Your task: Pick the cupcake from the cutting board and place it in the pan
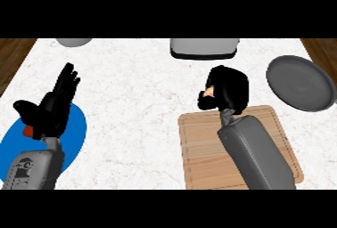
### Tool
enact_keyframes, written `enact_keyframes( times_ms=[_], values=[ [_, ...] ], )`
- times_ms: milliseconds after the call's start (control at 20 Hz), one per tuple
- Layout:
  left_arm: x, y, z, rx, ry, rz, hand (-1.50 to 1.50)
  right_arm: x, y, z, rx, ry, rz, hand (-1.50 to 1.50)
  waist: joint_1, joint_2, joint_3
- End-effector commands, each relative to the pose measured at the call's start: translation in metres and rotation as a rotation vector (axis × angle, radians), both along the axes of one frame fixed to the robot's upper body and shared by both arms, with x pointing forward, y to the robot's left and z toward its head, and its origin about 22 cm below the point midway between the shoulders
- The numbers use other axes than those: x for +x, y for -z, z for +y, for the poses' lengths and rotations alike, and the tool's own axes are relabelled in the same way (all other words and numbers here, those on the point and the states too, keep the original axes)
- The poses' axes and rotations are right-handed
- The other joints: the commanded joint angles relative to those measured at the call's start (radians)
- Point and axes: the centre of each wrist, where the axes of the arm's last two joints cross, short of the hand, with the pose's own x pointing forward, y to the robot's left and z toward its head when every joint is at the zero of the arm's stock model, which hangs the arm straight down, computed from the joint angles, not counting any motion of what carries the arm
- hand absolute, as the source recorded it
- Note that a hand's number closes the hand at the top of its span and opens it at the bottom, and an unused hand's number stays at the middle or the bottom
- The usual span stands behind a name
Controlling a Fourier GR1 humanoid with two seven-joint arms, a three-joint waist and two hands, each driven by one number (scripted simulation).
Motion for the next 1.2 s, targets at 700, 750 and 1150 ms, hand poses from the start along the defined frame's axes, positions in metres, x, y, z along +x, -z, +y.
enact_keyframes(
  times_ms=[700,750,1150],
  values=[
    [-0.002,0.0,-0.005,-0.002,0.008,-0.028,0.0,0.038,-0.017,-0.189,0.233,0.293,-0.291,1.5,0.01,0.006,0.001],
    [0.008,0.005,0.021,0.007,-0.006,-0.001,0.0,0.04,-0.028,-0.221,0.225,0.291,-0.304,1.5,0.008,0.012,0.001],
    [0.007,-0.01,-0.008,-0.002,0.039,-0.016,0.0,0.027,0.011,-0.31,0.019,0.407,-0.274,1.5,0.043,0.024,0.004]
  ],
)
